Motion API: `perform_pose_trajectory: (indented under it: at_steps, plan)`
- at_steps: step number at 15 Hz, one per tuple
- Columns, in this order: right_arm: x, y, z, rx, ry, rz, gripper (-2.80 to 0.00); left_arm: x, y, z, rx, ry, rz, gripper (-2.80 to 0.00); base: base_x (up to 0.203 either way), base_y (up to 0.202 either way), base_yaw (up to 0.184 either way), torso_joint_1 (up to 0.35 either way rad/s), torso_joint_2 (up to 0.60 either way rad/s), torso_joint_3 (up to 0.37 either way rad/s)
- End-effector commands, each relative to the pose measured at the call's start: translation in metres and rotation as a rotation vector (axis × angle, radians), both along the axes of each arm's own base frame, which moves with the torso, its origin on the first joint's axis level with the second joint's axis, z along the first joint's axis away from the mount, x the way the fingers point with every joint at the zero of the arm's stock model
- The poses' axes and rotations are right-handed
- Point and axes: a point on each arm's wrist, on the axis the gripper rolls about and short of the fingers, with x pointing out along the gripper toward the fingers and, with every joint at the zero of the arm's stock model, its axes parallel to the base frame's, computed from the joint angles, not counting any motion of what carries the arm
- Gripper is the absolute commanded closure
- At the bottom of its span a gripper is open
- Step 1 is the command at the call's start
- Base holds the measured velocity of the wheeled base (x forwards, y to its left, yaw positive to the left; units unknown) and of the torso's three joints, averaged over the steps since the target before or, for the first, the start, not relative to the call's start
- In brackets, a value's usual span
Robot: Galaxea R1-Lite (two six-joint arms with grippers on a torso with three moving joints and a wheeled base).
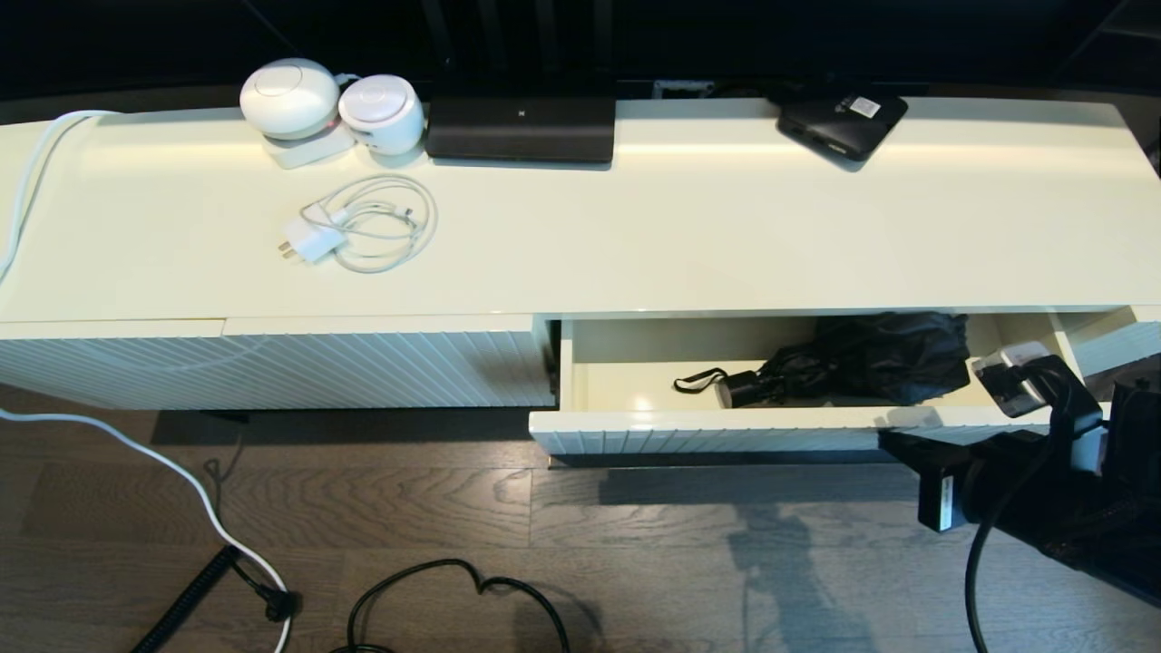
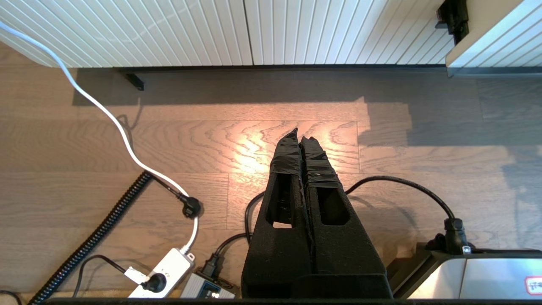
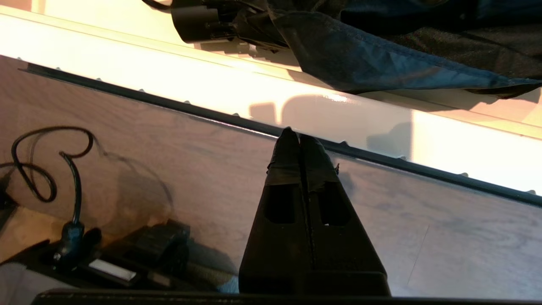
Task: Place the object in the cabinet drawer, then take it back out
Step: Close the drawer
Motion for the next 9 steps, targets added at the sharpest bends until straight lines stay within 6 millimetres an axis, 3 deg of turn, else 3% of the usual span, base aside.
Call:
perform_pose_trajectory:
  at_steps: [1, 9]
  plan:
    - [0.001, 0.001, 0.001, 0.003, -0.014, 0.001, 0.00, 0.000, 0.000, 0.000, 0.000, -0.001, 0.000, 0.00, 0.000, 0.000, 0.000, 0.000, 0.00, 0.000]
    - [0.013, 0.005, -0.008, -0.037, -0.010, -0.018, 0.00, 0.000, 0.000, 0.000, 0.000, -0.001, 0.000, 0.00, 0.000, 0.000, 0.000, 0.000, 0.00, 0.000]
